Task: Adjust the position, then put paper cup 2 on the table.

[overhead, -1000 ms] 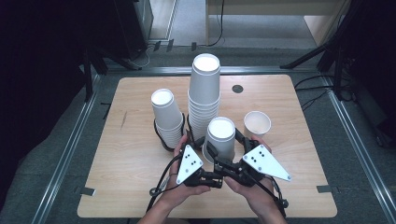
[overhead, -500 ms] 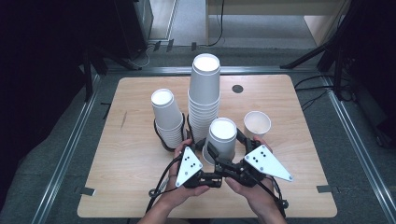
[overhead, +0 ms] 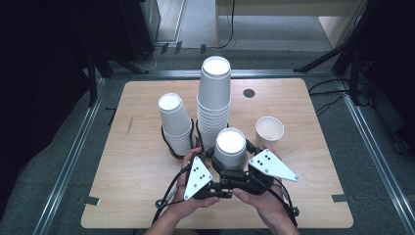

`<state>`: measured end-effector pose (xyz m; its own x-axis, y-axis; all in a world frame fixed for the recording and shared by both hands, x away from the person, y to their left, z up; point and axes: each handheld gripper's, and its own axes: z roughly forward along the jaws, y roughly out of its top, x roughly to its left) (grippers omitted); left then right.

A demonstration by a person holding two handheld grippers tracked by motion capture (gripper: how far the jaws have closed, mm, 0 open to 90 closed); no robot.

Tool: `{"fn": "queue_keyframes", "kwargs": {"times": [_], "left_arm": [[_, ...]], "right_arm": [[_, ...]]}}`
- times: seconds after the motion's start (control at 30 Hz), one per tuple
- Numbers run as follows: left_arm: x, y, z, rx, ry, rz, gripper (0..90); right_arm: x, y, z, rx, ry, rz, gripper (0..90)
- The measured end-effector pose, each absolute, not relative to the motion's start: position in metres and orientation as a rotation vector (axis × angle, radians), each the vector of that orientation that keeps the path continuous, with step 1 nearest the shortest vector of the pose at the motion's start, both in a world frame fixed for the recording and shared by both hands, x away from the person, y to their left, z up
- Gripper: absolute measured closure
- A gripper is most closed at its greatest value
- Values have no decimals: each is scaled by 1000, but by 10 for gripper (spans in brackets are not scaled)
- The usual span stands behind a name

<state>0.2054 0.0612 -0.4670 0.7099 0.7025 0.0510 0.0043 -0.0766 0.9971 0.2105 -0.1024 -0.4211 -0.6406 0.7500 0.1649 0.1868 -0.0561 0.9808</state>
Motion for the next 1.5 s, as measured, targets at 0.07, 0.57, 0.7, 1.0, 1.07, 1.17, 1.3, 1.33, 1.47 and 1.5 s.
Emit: {"fn": "queue_keyframes", "kwargs": {"times": [0.07, 0.57, 0.7, 1.0, 1.07, 1.17, 1.3, 1.33, 1.47, 1.5], "left_arm": [[205, 62, -468, 1557, 592, 638, 98], [204, 70, -471, 1611, 613, 600, 0], [202, 79, -473, 1620, 627, 607, 0], [194, 113, -473, 1610, 670, 597, 0], [191, 122, -470, 1597, 685, 588, 0], [189, 131, -466, 1592, 706, 572, 0], [183, 144, -459, 1584, 719, 543, 0], [183, 146, -458, 1581, 724, 536, 0], [179, 151, -449, 1581, 735, 496, 4], [178, 150, -447, 1586, 726, 489, 4]], "right_arm": [[211, -102, -421, 1004, 1802, 1737, 58], [208, -108, -411, 994, 1743, 1743, 172], [209, -116, -405, 989, 1687, 1739, 175], [207, -124, -413, 946, 1649, 1630, 176], [207, -122, -420, 928, 1665, 1603, 175], [205, -118, -431, 911, 1699, 1557, 176], [201, -113, -445, 886, 1727, 1501, 175], [200, -112, -449, 873, 1734, 1483, 175], [199, -109, -459, 858, 1756, 1450, 175], [198, -107, -462, 848, 1761, 1438, 176]]}}
